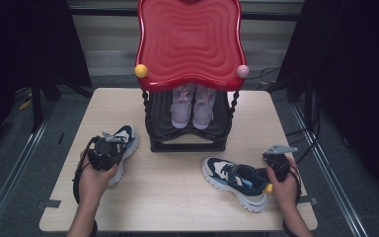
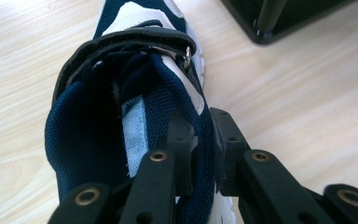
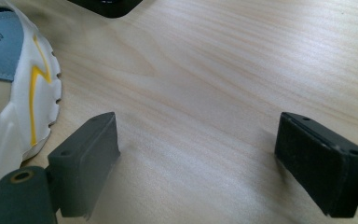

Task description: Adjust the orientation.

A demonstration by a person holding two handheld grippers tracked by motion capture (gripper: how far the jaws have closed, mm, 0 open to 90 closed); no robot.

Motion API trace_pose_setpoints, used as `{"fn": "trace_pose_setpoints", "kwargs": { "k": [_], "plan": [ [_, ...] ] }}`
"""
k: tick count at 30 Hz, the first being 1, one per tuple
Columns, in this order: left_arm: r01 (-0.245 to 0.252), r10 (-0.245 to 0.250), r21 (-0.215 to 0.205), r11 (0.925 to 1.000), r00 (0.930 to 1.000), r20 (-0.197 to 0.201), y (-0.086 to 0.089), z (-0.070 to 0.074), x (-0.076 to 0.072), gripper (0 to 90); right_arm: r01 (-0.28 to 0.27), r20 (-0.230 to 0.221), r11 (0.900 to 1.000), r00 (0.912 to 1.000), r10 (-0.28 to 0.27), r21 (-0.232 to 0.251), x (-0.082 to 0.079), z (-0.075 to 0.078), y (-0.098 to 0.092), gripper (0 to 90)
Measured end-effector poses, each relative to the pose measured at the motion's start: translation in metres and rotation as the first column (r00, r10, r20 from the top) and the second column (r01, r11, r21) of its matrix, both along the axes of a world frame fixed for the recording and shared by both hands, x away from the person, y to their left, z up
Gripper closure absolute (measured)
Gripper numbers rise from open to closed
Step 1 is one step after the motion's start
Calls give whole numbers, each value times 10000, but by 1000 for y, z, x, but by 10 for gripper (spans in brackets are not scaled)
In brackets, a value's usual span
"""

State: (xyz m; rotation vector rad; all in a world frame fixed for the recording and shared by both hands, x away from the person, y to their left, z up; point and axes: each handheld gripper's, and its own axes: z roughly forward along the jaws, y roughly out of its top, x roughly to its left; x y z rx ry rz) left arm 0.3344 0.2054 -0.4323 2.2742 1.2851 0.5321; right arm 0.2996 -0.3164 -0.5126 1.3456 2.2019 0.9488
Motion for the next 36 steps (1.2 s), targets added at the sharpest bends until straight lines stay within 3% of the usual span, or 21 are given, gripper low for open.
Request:
{"fn": "trace_pose_setpoints", "kwargs": {
  "k": [4, 8, 10, 13, 18, 22, 28, 31, 36],
  "plan": [
    [-99, 98, 64, 9999, 9998, 155, -9, -3, 6, 795, -13, 6, 10000, 10000, 13, -6, 0, 0, 0, 128],
    [146, -149, 205, 9997, 9998, 160, -12, -5, 7, 777, -19, 8, 10000, 10000, 19, -7, 0, 0, 0, 129],
    [326, -325, -29, 9995, 9994, 99, -8, -3, 7, 757, 0, -22, 10000, 10000, 0, 1, 0, 0, 0, 129],
    [591, -588, -177, 9981, 9982, 155, -5, 1, 5, 659, -8, -29, 10000, 10000, 8, 6, 0, 0, 0, 129],
    [921, -923, 57, 9957, 9953, 310, 1, 6, -1, 456, 15, -29, 10000, 10000, -15, -3, -1, 0, 0, 130],
    [904, -912, 174, 9958, 9944, 525, 9, 13, -5, 376, 2, -28, 10000, 10000, -2, -7, 0, 0, 0, 130],
    [975, -982, 261, 9949, 9949, 251, 19, 13, -9, 352, 3, -27, 10000, 10000, -3, -7, -1, 0, 0, 130],
    [917, -920, 200, 9956, 9957, 131, 18, 13, -12, 353, 4, -27, 10000, 10000, -5, -6, 0, 0, 0, 130],
    [1232, -1231, 78, 9924, 9924, -74, 12, 14, -17, 355, 16, -25, 10000, 10000, -16, -1, -1, 0, 1, 130]
  ]
}}
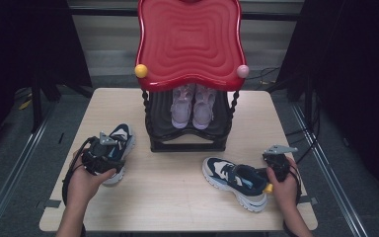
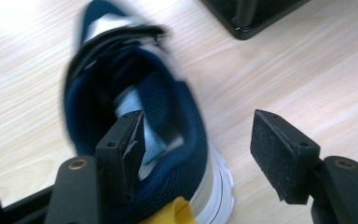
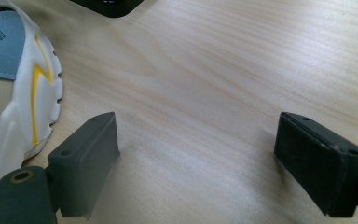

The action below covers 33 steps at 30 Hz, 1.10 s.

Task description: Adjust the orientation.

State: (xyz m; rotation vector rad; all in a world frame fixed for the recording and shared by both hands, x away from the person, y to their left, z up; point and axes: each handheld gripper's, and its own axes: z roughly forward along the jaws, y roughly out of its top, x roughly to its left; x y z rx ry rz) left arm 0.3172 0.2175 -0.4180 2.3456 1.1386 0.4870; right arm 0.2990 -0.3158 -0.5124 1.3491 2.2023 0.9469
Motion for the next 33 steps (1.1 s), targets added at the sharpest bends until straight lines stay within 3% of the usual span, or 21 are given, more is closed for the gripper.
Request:
{"fn": "trace_pose_setpoints", "kwargs": {
  "k": [5, 8, 10, 16, 20, 22, 24, 27, 33],
  "plan": [
    [412, -410, 189, 9990, 9991, -134, -10, -1, -3, 360, -10, 7, 10000, 10000, 10, -7, 0, 0, 0, 130],
    [443, -440, 161, 9989, 9988, -193, -13, -3, -3, 373, -8, 5, 10000, 10000, 8, -8, 0, 0, 0, 130],
    [449, -442, 390, 9982, 9988, -200, -14, -4, -2, 387, -8, 3, 10000, 10000, 8, -7, 0, 0, 0, 130],
    [317, -308, 330, 9990, 9991, -279, -12, -3, 2, 628, -14, 4, 10000, 10000, 14, -8, 0, 0, 0, 130],
    [179, -177, 81, 9998, 9993, -342, -17, -2, 0, 703, 4, 5, 10000, 10000, -4, -16, 0, 0, 0, 130],
    [235, -244, -258, 9994, 9991, -343, -20, -2, -2, 736, 9, 3, 10000, 10000, -9, -13, 0, 0, 0, 129],
    [400, -433, -779, 9962, 9982, -417, -27, -4, -4, 741, 8, 3, 10000, 10000, -8, -15, 0, 0, 0, 129],
    [297, -319, -712, 9970, 9990, -302, -32, -3, -3, 740, 12, 5, 10000, 10000, -12, -17, 0, 0, 0, 129],
    [391, -445, -1327, 9904, 9983, -386, -38, -1, 1, 731, 14, 2, 10000, 10000, -14, -14, 0, 0, 0, 129]
  ]
}}
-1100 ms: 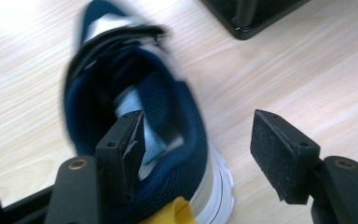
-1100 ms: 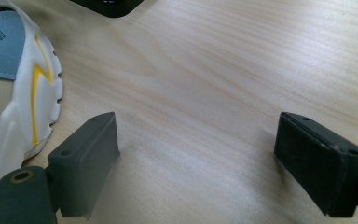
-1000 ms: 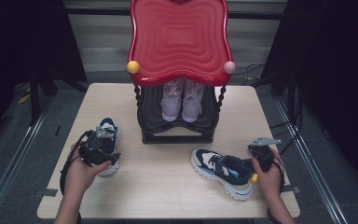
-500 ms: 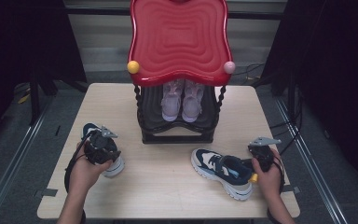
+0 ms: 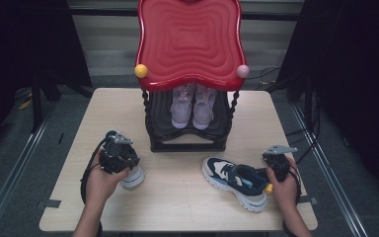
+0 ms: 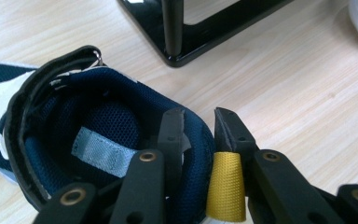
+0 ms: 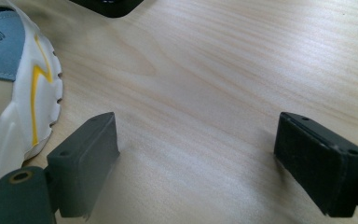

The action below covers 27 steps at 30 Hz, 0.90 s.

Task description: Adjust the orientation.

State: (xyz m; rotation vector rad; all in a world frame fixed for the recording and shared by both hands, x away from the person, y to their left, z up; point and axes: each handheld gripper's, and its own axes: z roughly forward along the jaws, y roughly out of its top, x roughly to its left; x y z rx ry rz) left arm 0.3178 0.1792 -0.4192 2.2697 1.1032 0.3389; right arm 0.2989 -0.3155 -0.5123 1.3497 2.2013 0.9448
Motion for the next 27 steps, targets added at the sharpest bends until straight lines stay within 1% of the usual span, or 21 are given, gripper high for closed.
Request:
{"fn": "trace_pose_setpoints", "kwargs": {
  "k": [3, 4, 7, 8, 9, 10, 11, 12, 14, 16, 18, 19, 22, 25, 26, 27],
  "plan": [
    [5, -5, 10, 10000, 9999, 140, -3, -1, 1, 722, -8, 6, 10000, 10000, 8, -17, 0, 0, 0, 129],
    [16, -15, -74, 10000, 9999, 130, -5, -2, 1, 720, -9, 5, 10000, 10000, 9, -16, 0, 0, 0, 129],
    [165, -166, 122, 9998, 9998, 61, -4, -1, 2, 705, -10, 6, 10000, 10000, 10, -15, 0, 0, 0, 129],
    [222, -222, 46, 9997, 9997, -33, -3, 0, 2, 694, -11, 6, 10000, 10000, 11, -16, 0, 0, 0, 129],
    [298, -297, 81, 9995, 9995, -71, -2, 1, 3, 679, -11, 8, 10000, 10000, 11, -14, 0, 0, 0, 129],
    [378, -374, 176, 9991, 9991, -188, -1, 3, 4, 655, -11, 8, 10000, 10000, 11, -18, 0, 0, 0, 129],
    [364, -358, 213, 9991, 9989, -286, -1, 3, 5, 603, -15, 9, 10000, 10000, 15, -20, 0, 0, 0, 130],
    [423, -408, 399, 9983, 9985, -362, -1, 5, 6, 569, -12, 8, 10000, 10000, 12, -18, 0, 0, 0, 129],
    [592, -567, 464, 9972, 9970, -534, 0, 8, 7, 527, -11, 9, 10000, 10000, 11, -17, 0, 0, 0, 129],
    [582, -542, 606, 9965, 9963, -662, 2, 11, 9, 489, -13, 6, 10000, 10000, 13, -19, 0, 0, 0, 129],
    [725, -657, 677, 9951, 9931, -976, 5, 14, 12, 444, -16, 9, 10000, 10000, 16, -19, 0, 0, 0, 129],
    [768, -694, 656, 9949, 9916, -1087, 6, 15, 12, 430, -12, 7, 10000, 10000, 12, -17, 0, 0, 0, 130],
    [912, -813, 753, 9930, 9888, -1252, 6, 17, 13, 409, -12, 6, 10000, 10000, 12, -17, 0, 0, 0, 129],
    [1163, -1012, 951, 9887, 9834, -1507, 6, 18, 14, 389, -17, 10, 10000, 10000, 17, -18, 0, 0, 0, 129],
    [1302, -1134, 1023, 9862, 9813, -1558, 5, 19, 14, 388, -17, 8, 10000, 10000, 17, -17, 0, 0, 0, 129],
    [1296, -1116, 1007, 9864, 9795, -1674, 4, 18, 14, 388, -16, 8, 10000, 10000, 16, -18, 0, 0, 0, 129]
  ]
}}
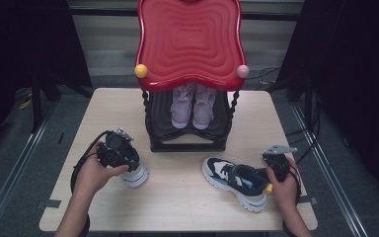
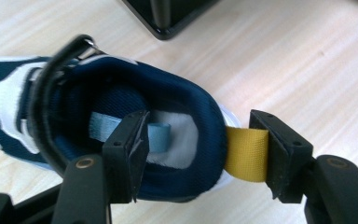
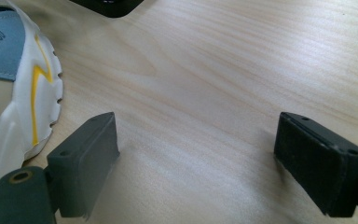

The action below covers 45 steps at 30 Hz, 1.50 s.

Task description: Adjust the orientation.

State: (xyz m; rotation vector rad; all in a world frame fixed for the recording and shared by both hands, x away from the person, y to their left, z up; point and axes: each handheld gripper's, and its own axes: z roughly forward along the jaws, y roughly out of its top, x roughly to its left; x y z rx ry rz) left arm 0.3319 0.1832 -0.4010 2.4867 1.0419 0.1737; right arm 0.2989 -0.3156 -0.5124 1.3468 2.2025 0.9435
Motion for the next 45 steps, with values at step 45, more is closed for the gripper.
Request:
{"fn": "trace_pose_setpoints", "kwargs": {
  "k": [45],
  "plan": [
    [2539, -1923, 2100, 9442, 9422, -2746, -30, -20, 26, 599, -25, -21, 10000, 10000, 25, 19, 0, 0, 0, 130]
  ]
}}
